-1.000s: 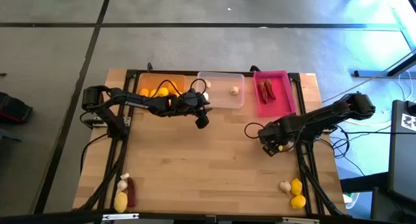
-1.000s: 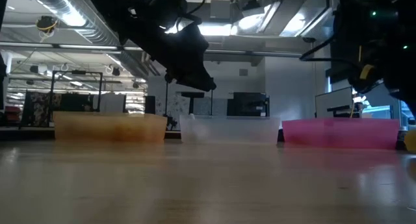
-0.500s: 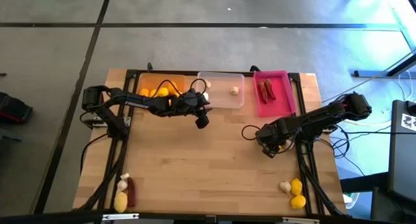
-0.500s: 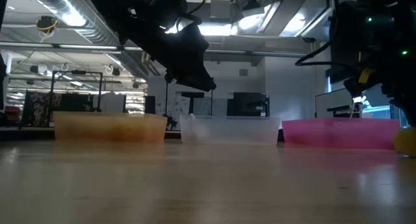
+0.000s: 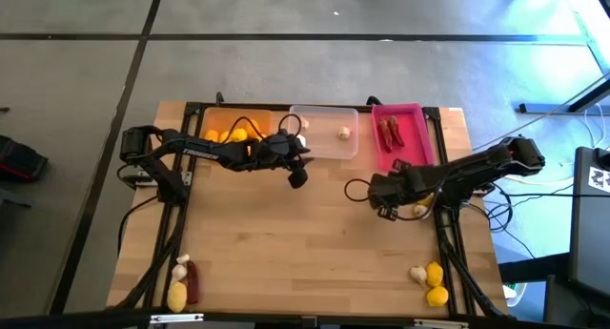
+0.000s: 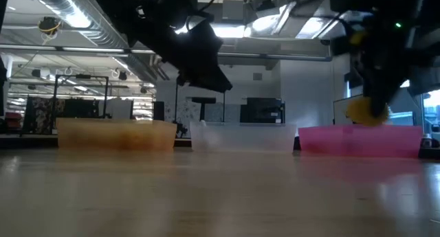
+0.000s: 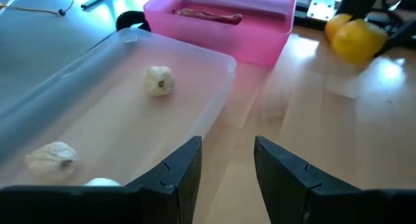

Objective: Sort produce into baskets
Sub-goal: Put the yellow lemon into the orange bin

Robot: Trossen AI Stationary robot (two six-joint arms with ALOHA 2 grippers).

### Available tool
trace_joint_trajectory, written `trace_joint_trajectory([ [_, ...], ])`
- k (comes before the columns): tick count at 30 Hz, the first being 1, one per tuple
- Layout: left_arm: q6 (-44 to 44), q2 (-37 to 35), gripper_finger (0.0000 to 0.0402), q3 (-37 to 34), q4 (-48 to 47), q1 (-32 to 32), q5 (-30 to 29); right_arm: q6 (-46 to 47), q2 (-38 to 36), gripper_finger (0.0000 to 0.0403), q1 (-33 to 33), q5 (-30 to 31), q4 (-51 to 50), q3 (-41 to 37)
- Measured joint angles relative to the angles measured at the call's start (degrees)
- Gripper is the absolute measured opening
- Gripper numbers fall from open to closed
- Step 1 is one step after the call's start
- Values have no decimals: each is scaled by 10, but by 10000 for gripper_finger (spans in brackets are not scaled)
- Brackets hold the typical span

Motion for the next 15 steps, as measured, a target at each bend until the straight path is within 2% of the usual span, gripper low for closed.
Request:
trace_joint_trajectory([
  [4,-23,0,137,0,16,0,36,-52,0,169,0,75,6,28],
  [8,-22,0,146,0,37,1,80,-98,0,169,0,118,37,39],
  [12,-24,0,183,0,52,2,82,-138,0,170,0,127,83,40],
  [15,-28,0,217,0,78,2,113,-167,0,170,0,134,121,40],
])
